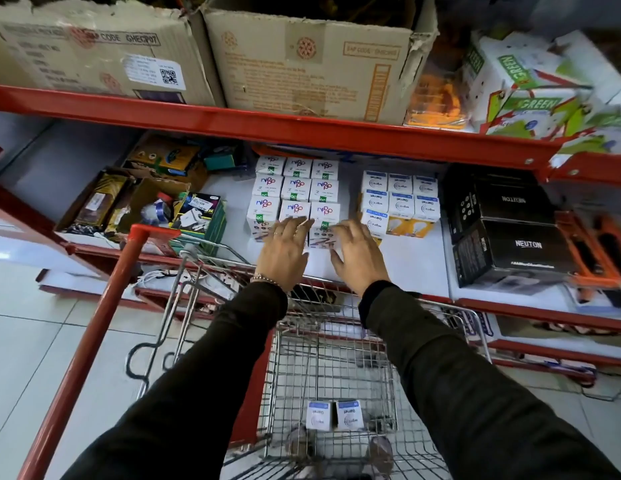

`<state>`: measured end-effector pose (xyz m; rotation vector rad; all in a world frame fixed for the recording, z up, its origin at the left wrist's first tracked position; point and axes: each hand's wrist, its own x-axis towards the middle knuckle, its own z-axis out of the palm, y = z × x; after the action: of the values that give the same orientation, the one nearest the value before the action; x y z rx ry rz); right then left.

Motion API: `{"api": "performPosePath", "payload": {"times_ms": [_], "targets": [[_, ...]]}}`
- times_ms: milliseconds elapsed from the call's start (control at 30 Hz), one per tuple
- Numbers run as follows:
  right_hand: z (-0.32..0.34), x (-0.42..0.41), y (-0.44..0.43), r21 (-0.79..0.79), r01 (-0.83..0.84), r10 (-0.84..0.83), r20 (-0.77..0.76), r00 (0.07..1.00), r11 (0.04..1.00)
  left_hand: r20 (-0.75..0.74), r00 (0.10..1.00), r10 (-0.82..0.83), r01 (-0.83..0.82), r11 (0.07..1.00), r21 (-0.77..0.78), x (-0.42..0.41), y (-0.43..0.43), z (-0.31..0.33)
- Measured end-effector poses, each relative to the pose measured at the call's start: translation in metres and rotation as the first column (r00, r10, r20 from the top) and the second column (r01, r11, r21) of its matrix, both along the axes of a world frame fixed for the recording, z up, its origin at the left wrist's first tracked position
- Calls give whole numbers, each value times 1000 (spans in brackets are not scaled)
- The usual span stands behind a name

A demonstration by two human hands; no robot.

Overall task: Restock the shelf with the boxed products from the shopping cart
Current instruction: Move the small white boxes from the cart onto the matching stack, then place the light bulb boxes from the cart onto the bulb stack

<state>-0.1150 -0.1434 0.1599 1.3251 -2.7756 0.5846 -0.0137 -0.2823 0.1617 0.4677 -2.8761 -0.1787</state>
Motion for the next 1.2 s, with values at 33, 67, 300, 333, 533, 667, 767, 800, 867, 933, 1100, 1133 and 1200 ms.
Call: {"api": "performPosePath", "payload": {"times_ms": [33,67,300,333,533,667,767,800,867,933,1100,1133,1200], "targets": [[-2,6,8,4,3,-3,9,1000,1000,-4,1000,1,-1,1000,-11,8,9,0],[-5,13,17,9,1,-1,15,1000,1000,-11,1000,9,-10,1000,-18,16,20,-3],[-55,69,87,181,-27,3,133,991,983,69,997,-29,20,991,136,71,86,-64],[-67,78,97,218,-39,1,170,985,975,107,993,-51,34,987,155,80,94,-77],[-139,116,139,490,-234,58,347,936,840,584,786,-205,48,961,272,124,137,-158],[-188,132,155,606,-366,62,462,885,706,735,622,-269,13,943,334,138,159,-206],[-212,139,157,616,-390,50,494,868,684,780,567,-265,0,947,321,139,169,-229],[-217,140,156,612,-391,49,498,866,688,780,573,-251,-15,949,316,139,171,-234],[-225,143,155,605,-381,40,499,866,699,782,582,-221,-66,946,317,137,174,-242],[-232,145,156,592,-355,27,490,871,724,786,581,-212,-105,938,331,134,175,-246],[-225,143,163,561,-323,14,484,875,763,726,660,-192,-143,917,372,131,173,-238],[-219,140,166,554,-312,7,483,875,772,714,676,-183,-154,912,379,130,173,-230],[-205,133,171,540,-277,-16,476,879,795,698,694,-175,-159,909,386,127,171,-215]]}}
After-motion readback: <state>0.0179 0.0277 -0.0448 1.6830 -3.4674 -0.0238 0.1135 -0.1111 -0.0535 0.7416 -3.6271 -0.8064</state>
